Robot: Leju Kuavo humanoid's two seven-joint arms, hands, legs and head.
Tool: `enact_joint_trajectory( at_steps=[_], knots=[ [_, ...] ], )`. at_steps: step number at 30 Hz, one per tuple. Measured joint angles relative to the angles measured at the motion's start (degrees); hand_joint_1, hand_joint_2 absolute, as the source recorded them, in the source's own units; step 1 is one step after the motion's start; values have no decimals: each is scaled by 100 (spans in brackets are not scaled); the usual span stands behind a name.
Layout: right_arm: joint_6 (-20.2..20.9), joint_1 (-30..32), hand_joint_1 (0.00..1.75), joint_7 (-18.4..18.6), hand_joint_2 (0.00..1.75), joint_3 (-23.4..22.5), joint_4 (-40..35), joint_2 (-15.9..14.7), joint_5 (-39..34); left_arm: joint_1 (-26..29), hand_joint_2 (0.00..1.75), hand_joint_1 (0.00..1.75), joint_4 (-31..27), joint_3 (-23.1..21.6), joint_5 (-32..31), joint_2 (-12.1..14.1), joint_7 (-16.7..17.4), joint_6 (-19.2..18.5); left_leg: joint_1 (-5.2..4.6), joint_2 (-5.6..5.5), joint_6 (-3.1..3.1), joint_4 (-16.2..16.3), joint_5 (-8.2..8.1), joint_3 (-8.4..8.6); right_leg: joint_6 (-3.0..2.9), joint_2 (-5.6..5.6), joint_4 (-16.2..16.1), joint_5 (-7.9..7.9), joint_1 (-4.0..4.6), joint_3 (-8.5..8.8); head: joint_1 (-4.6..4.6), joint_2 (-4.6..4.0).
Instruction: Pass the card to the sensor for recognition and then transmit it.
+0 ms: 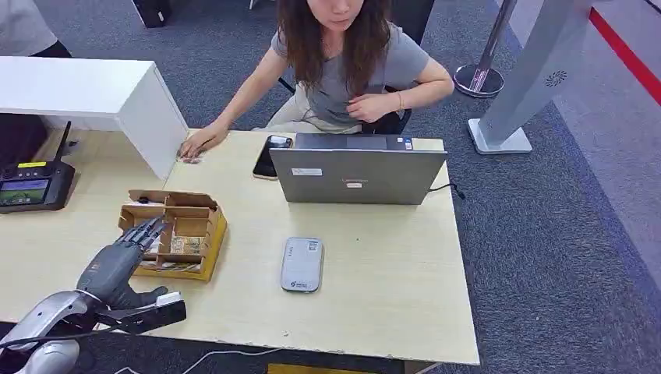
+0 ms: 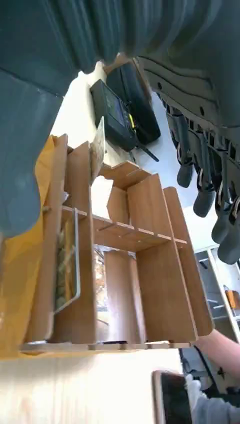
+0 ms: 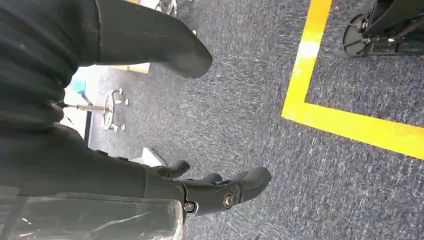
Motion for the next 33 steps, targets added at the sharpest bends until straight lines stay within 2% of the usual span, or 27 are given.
enact_joint_trajectory(
  at_steps=[14,22,33],
  knots=[
    [-4,-1,0,13,175,20,0,0,83,78,175,0,0,-50,122,234,129,-194,0,0,0,0,0,0,0,0,0,0,0,-1,-2,0],
    [-11,-2,0,22,175,35,0,0,151,82,175,0,37,-181,120,221,90,-186,-1,0,0,0,0,0,0,0,0,0,0,0,0,0],
    [-11,-9,0,22,175,70,0,0,190,79,175,0,225,-424,17,26,46,-140,0,0,0,0,-1,0,0,0,0,0,0,-1,-2,0]
  ],
)
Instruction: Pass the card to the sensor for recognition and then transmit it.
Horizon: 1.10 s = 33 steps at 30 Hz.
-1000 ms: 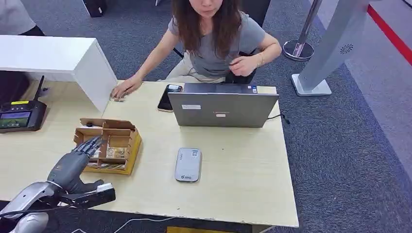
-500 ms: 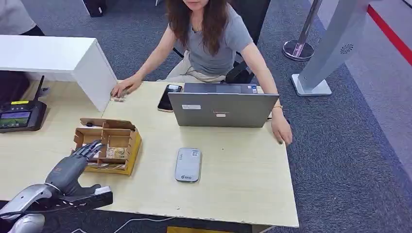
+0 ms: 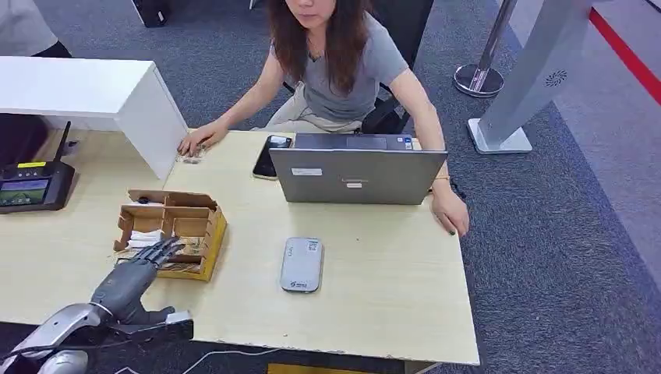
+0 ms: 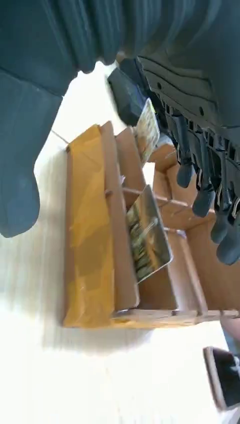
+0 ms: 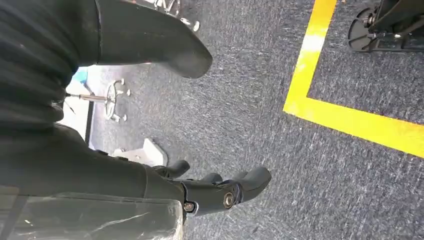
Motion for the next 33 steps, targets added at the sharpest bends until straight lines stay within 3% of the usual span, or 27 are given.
enact_joint_trajectory(
  at_steps=[10,11,12,15,16,17,18,25,33],
  knots=[
    [0,-2,0,2,175,4,0,0,2,5,175,0,109,-85,-164,-24,184,116,0,0,0,0,0,0,0,0,0,0,0,1,4,0],
    [0,-2,0,2,175,4,0,0,0,12,175,3,114,-90,-214,-24,219,147,0,0,0,0,0,0,0,0,0,0,0,1,0,0],
    [0,-1,0,7,175,4,0,0,0,15,175,19,120,-94,-247,-24,247,166,0,0,0,0,0,0,0,0,0,0,0,1,2,0],
    [2,-1,0,20,175,4,0,0,2,35,175,19,129,-105,-269,-24,271,192,0,0,0,0,0,0,0,0,0,0,0,1,2,0],
    [4,-1,0,22,175,4,2,0,2,41,175,73,129,-107,-280,-24,284,197,0,0,0,0,0,0,0,0,0,0,0,1,0,0],
    [9,-1,0,28,175,4,2,0,2,45,175,91,129,-111,-291,-24,293,197,0,0,0,0,0,0,0,0,0,0,0,1,2,0],
    [9,-1,0,33,175,4,2,0,2,47,175,159,129,-111,-293,-24,293,199,0,0,0,0,0,0,0,-1,0,0,0,1,0,0],
    [20,-1,0,35,175,4,2,0,4,21,175,175,131,-114,-461,-24,420,306,0,0,0,0,0,2,0,0,0,0,0,3,0,0],
    [20,-2,0,33,175,4,2,0,7,-16,175,175,133,-114,-514,-24,420,297,0,0,0,0,0,4,0,0,0,0,0,5,2,0]
  ],
)
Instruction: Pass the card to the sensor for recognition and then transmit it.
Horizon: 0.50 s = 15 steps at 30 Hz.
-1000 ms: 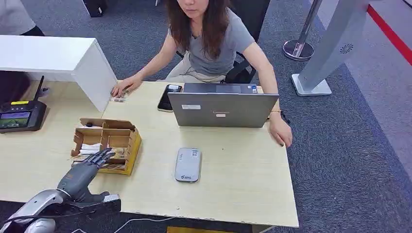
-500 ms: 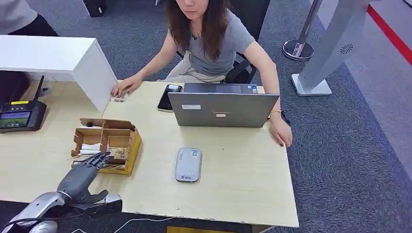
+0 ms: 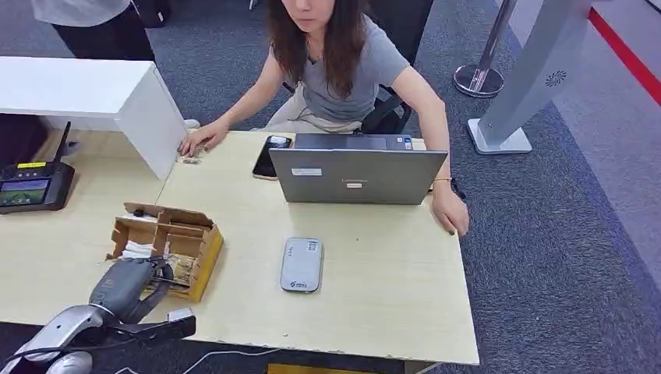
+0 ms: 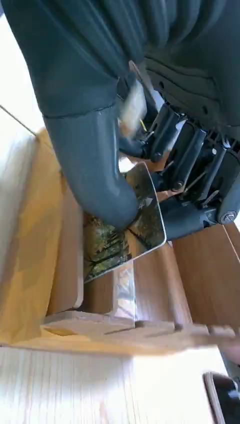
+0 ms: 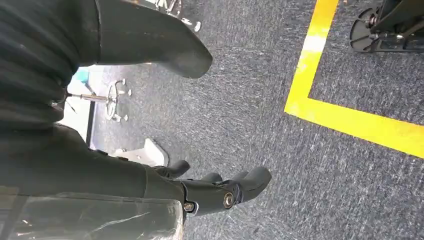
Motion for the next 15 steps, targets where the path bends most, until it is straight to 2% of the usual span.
enact_joint_trajectory(
  at_steps=[15],
  knots=[
    [-31,-3,0,0,175,94,0,0,138,-9,175,175,48,-11,-133,-122,-33,77,-1,-5,1,0,2,3,0,-7,0,0,0,6,-2,0]
  ],
)
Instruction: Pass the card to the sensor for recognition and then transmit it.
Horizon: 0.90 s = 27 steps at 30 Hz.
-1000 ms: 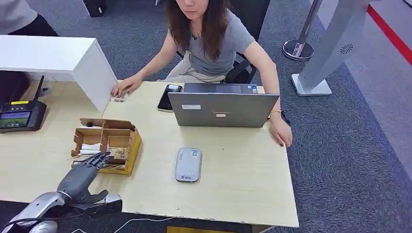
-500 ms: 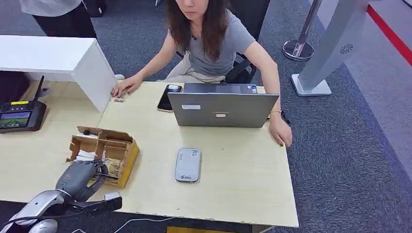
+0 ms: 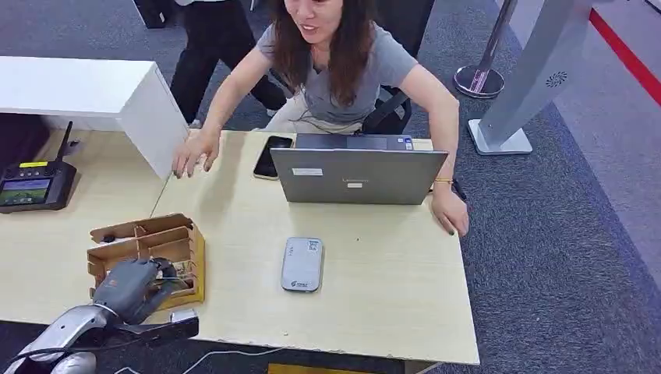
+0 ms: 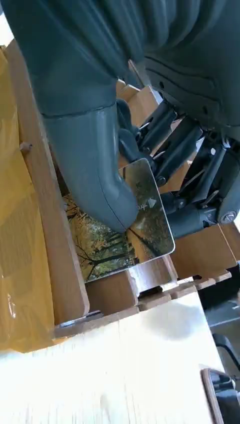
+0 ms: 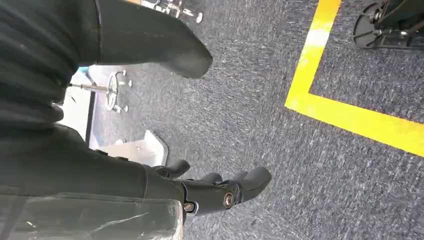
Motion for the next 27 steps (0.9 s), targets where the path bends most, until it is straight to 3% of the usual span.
enact_joint_trajectory(
  at_steps=[18,27],
  knots=[
    [0,1,0,13,175,9,0,2,22,7,175,175,26,-2,-118,-120,15,227,0,-2,-1,0,1,1,0,-3,0,0,0,1,2,0],
    [0,2,0,26,175,9,0,11,31,-114,175,175,-262,-2,-280,-258,-20,343,0,-1,-3,0,2,0,0,-1,0,0,0,-2,0,0]
  ],
)
